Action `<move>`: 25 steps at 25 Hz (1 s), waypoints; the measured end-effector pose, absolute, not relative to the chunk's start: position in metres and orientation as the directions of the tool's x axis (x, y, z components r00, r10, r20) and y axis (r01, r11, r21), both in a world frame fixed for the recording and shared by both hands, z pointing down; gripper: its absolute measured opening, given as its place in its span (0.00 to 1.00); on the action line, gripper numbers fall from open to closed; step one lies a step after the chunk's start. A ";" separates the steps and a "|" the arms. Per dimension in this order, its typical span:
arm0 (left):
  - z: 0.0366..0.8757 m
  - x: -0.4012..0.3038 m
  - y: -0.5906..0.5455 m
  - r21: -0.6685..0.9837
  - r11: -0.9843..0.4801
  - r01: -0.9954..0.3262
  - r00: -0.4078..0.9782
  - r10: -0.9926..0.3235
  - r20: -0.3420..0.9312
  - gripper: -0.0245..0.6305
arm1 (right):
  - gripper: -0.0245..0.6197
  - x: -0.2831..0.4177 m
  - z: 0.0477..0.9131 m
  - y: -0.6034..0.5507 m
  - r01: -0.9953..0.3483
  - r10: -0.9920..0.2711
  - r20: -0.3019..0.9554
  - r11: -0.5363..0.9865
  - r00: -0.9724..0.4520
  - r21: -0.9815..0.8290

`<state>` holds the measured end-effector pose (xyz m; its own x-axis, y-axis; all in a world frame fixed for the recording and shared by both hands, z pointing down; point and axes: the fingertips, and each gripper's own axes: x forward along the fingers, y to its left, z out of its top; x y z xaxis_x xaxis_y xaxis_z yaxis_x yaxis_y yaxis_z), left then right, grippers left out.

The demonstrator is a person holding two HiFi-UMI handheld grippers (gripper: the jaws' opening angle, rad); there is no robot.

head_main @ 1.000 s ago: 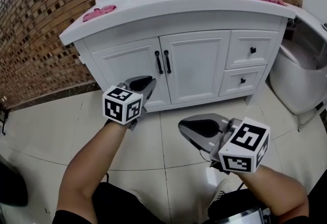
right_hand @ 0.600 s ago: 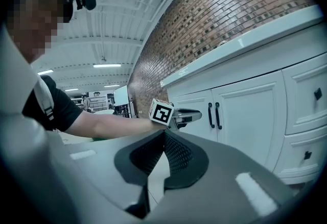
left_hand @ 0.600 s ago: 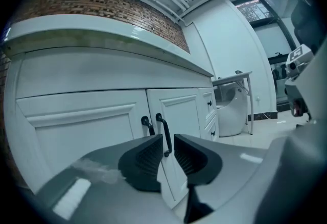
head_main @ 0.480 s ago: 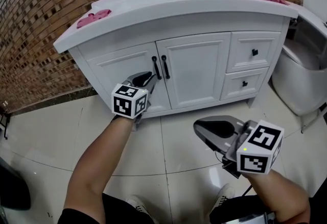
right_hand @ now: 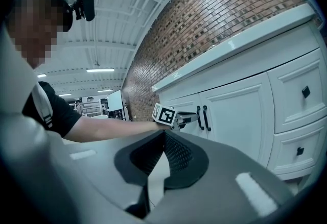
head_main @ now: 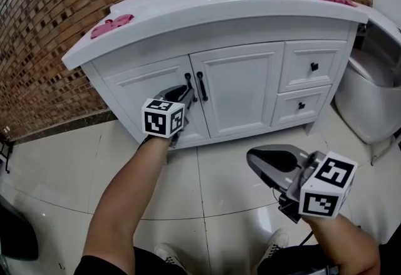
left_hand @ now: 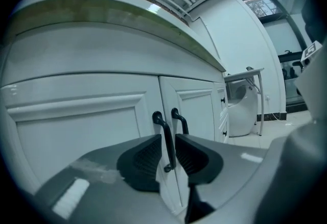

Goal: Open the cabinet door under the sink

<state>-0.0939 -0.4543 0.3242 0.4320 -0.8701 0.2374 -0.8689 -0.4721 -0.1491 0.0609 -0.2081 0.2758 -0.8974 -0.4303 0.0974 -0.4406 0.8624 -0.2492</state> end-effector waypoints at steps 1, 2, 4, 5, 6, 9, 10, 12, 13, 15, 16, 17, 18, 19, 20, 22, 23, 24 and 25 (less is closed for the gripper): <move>0.325 -0.095 -0.456 -0.134 -0.466 -0.874 0.429 -0.872 0.236 0.18 | 0.05 0.061 0.276 -0.209 -0.441 -0.431 0.096 0.861 -0.897 -0.253; 0.326 -0.096 -0.458 -0.117 -0.463 -0.879 0.430 -0.873 0.231 0.18 | 0.05 0.062 0.276 -0.209 -0.441 -0.432 0.095 0.860 -0.897 -0.256; 0.327 -0.094 -0.461 -0.083 -0.466 -0.881 0.439 -0.870 0.225 0.18 | 0.05 0.062 0.275 -0.210 -0.439 -0.431 0.092 0.860 -0.898 -0.259; 0.328 -0.092 -0.462 -0.070 -0.468 -0.881 0.443 -0.868 0.225 0.18 | 0.05 0.062 0.275 -0.210 -0.438 -0.430 0.090 0.860 -0.898 -0.260; 0.329 -0.091 -0.464 -0.061 -0.469 -0.881 0.445 -0.866 0.226 0.18 | 0.05 0.063 0.274 -0.210 -0.438 -0.431 0.089 0.860 -0.898 -0.261; 0.331 -0.087 -0.468 -0.044 -0.463 -0.885 0.443 -0.868 0.222 0.18 | 0.05 0.064 0.273 -0.212 -0.440 -0.433 0.085 0.859 -0.897 -0.263; 0.332 -0.087 -0.469 -0.040 -0.458 -0.888 0.440 -0.871 0.220 0.18 | 0.05 0.065 0.273 -0.213 -0.441 -0.435 0.083 0.858 -0.897 -0.264; 0.332 -0.087 -0.470 -0.040 -0.445 -0.895 0.428 -0.879 0.213 0.14 | 0.05 0.067 0.273 -0.214 -0.443 -0.438 0.081 0.856 -0.895 -0.265; 0.331 -0.087 -0.470 -0.040 -0.440 -0.897 0.423 -0.882 0.210 0.12 | 0.05 0.068 0.273 -0.215 -0.445 -0.440 0.081 0.855 -0.894 -0.266; 0.331 -0.087 -0.470 -0.034 -0.435 -0.900 0.420 -0.884 0.207 0.12 | 0.05 0.069 0.274 -0.216 -0.449 -0.443 0.084 0.853 -0.892 -0.266; 0.331 -0.087 -0.469 -0.028 -0.436 -0.899 0.422 -0.882 0.209 0.12 | 0.05 0.069 0.274 -0.216 -0.450 -0.445 0.086 0.852 -0.892 -0.267; 0.332 -0.087 -0.468 -0.021 -0.439 -0.898 0.425 -0.880 0.212 0.12 | 0.05 0.068 0.275 -0.217 -0.452 -0.445 0.087 0.851 -0.891 -0.268; 0.332 -0.087 -0.467 -0.012 -0.443 -0.897 0.430 -0.877 0.215 0.11 | 0.05 0.068 0.276 -0.216 -0.452 -0.446 0.089 0.851 -0.891 -0.268; 0.332 -0.087 -0.465 -0.003 -0.447 -0.894 0.436 -0.873 0.217 0.11 | 0.05 0.067 0.277 -0.216 -0.453 -0.446 0.091 0.851 -0.891 -0.267; 0.333 -0.087 -0.463 0.003 -0.452 -0.892 0.441 -0.871 0.217 0.11 | 0.05 0.065 0.277 -0.216 -0.453 -0.445 0.092 0.851 -0.891 -0.266; 0.332 -0.087 -0.458 0.007 -0.460 -0.888 0.450 -0.867 0.213 0.11 | 0.05 0.063 0.276 -0.215 -0.450 -0.442 0.094 0.854 -0.892 -0.262; 0.332 -0.087 -0.454 0.009 -0.464 -0.886 0.455 -0.865 0.212 0.11 | 0.05 0.061 0.276 -0.214 -0.449 -0.440 0.095 0.855 -0.893 -0.260; 0.332 -0.087 -0.451 0.013 -0.469 -0.883 0.461 -0.862 0.213 0.11 | 0.05 0.060 0.275 -0.214 -0.447 -0.438 0.097 0.856 -0.894 -0.258; 0.333 -0.086 -0.446 0.015 -0.474 -0.880 0.466 -0.858 0.215 0.11 | 0.05 0.059 0.275 -0.213 -0.446 -0.436 0.100 0.857 -0.895 -0.256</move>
